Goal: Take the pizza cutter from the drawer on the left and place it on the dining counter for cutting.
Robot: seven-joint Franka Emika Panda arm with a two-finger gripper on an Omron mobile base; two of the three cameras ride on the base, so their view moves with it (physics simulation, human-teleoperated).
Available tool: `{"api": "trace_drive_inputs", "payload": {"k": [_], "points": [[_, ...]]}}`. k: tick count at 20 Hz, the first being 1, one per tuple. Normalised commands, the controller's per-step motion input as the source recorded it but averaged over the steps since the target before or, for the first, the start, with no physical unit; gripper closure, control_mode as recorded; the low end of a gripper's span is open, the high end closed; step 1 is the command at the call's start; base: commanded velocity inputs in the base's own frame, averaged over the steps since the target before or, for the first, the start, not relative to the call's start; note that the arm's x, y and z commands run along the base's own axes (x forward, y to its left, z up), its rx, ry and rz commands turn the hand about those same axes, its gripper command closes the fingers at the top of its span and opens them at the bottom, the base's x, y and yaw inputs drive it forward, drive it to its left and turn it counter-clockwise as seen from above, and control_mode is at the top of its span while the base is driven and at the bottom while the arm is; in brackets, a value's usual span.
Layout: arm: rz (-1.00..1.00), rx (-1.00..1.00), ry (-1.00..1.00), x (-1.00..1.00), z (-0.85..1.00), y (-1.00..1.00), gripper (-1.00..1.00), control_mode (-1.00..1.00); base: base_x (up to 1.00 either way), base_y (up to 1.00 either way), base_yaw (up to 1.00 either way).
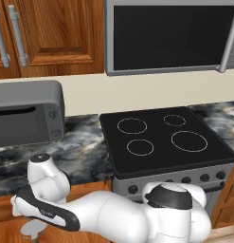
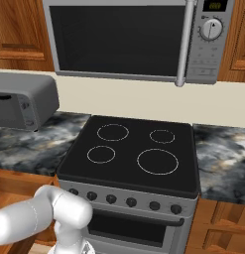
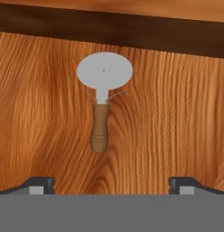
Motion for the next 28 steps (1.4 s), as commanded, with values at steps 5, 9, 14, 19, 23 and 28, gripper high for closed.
{"api": "trace_drive_inputs", "payload": {"k": [5,9,14,19,23,28], "points": [[0.00,0.00,0.00,0.00,-0.21,0.00,-1.00,-1.00,0.00,0.00,0.00],[0.00,0.00,0.03,0.00,-0.09,0.01,-1.00,-1.00,0.00,0.00,0.00],[0.00,0.00,0.02,0.00,-0.21,0.10,-1.00,-1.00,0.00,0.00,0.00],[0.00,0.00,0.02,0.00,-0.27,0.16,-1.00,-1.00,0.00,0.00,0.00],[-0.03,-0.02,0.00,0.00,-0.23,0.08,-1.00,-1.00,0.00,0.00,0.00],[-0.05,-0.04,0.00,0.00,-0.31,0.15,-1.00,-1.00,0.00,0.00,0.00]]}}
